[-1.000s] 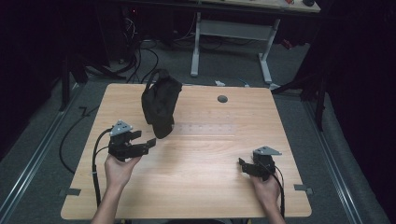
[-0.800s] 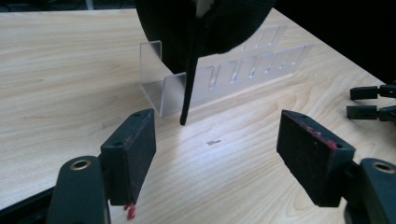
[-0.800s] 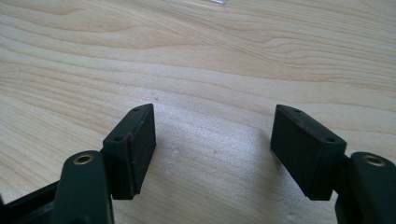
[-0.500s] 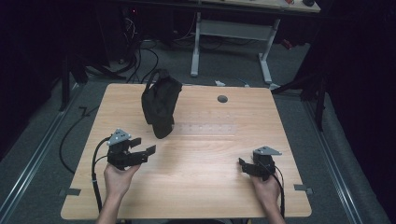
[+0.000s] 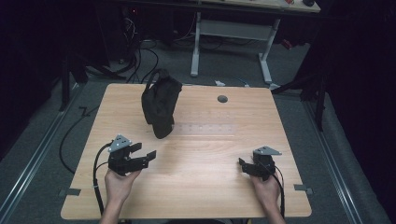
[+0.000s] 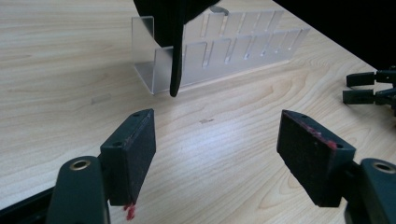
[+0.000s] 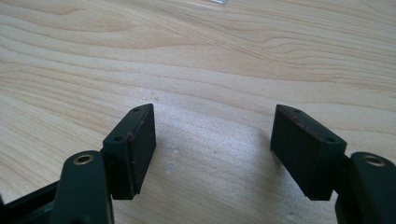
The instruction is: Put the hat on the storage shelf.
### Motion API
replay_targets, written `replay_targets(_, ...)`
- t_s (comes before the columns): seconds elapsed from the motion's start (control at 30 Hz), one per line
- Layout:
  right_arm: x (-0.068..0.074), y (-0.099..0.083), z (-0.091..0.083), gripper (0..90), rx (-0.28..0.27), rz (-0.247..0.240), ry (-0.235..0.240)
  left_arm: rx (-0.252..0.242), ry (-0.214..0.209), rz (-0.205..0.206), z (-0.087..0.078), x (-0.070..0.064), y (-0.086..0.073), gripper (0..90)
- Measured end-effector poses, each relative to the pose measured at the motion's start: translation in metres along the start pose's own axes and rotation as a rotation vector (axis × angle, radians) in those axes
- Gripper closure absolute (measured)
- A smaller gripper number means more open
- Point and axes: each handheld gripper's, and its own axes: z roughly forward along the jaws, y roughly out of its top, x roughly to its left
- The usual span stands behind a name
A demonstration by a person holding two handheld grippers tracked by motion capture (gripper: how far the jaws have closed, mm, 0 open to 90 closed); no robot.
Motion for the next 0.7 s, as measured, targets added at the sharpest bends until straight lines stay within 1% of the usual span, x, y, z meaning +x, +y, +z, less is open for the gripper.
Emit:
replay_targets(0.07, 0.000, 0.000, 0.000, 31.2, 0.000, 0.000, 0.000, 0.005, 0.004, -0.002, 0.000, 0.003, -0.006, 28.2)
replay_targets(0.1, 0.000, 0.000, 0.000, 31.2, 0.000, 0.000, 0.000, 0.014, 0.020, 0.011, 0.001, 0.007, -0.013, 28.1)
replay_targets(0.13, 0.000, 0.000, 0.000, 31.2, 0.000, 0.000, 0.000, 0.018, 0.026, 0.009, 0.001, 0.009, -0.017, 28.1)
replay_targets(0.17, 0.000, 0.000, 0.000, 31.2, 0.000, 0.000, 0.000, 0.018, 0.026, 0.009, 0.001, 0.009, -0.017, 28.1)
replay_targets(0.2, 0.000, 0.000, 0.000, 31.2, 0.000, 0.000, 0.000, 0.022, 0.030, 0.006, 0.002, 0.011, -0.021, 28.1)
replay_targets(0.27, 0.000, 0.000, 0.000, 31.2, 0.000, 0.000, 0.000, 0.027, 0.052, 0.022, 0.004, 0.016, -0.028, 28.1)
replay_targets(0.3, 0.000, 0.000, 0.000, 31.2, 0.000, 0.000, 0.000, 0.031, 0.073, 0.037, 0.007, 0.021, -0.035, 28.2)
replay_targets(0.33, 0.000, 0.000, 0.000, 31.2, 0.000, 0.000, 0.000, 0.031, 0.073, 0.037, 0.007, 0.021, -0.035, 28.3)
replay_targets(0.37, 0.000, 0.000, 0.000, 31.2, 0.000, 0.000, 0.000, 0.035, 0.087, 0.045, 0.008, 0.024, -0.039, 28.3)
replay_targets(0.4, 0.000, 0.000, 0.000, 31.3, 0.000, 0.000, 0.000, 0.041, 0.116, 0.074, 0.012, 0.028, -0.045, 28.4)
replay_targets(0.43, 0.000, 0.000, 0.000, 31.3, 0.000, 0.000, 0.000, 0.041, 0.116, 0.074, 0.012, 0.028, -0.045, 28.6)
replay_targets(0.47, 0.000, 0.000, 0.000, 31.2, 0.000, 0.000, 0.000, 0.042, 0.137, 0.092, 0.014, 0.032, -0.050, 28.8)
replay_targets(0.5, 0.000, 0.000, 0.000, 31.2, 0.000, 0.000, 0.000, 0.042, 0.137, 0.092, 0.014, 0.032, -0.050, 28.8)
replay_targets(0.53, 0.000, 0.000, 0.000, 31.2, 0.000, 0.000, 0.000, 0.043, 0.147, 0.100, 0.015, 0.034, -0.052, 28.8)
replay_targets(0.57, 0.000, 0.000, 0.000, 31.2, 0.000, 0.000, 0.000, 0.049, 0.157, 0.111, 0.016, 0.036, -0.055, 28.8)
replay_targets(0.6, 0.000, 0.000, 0.000, 31.2, 0.000, 0.000, 0.000, 0.056, 0.179, 0.135, 0.018, 0.039, -0.061, 28.8)
replay_targets(0.63, 0.000, 0.000, 0.000, 31.2, 0.000, 0.000, 0.000, 0.056, 0.179, 0.135, 0.018, 0.039, -0.061, 28.9)
replay_targets(0.67, 0.000, 0.000, 0.000, 31.2, 0.000, 0.000, -0.001, 0.064, 0.191, 0.144, 0.019, 0.041, -0.064, 29.0)
replay_targets(0.7, 0.000, 0.000, 0.000, 31.2, 0.000, 0.000, 0.000, 0.065, 0.210, 0.175, 0.020, 0.043, -0.069, 28.8)
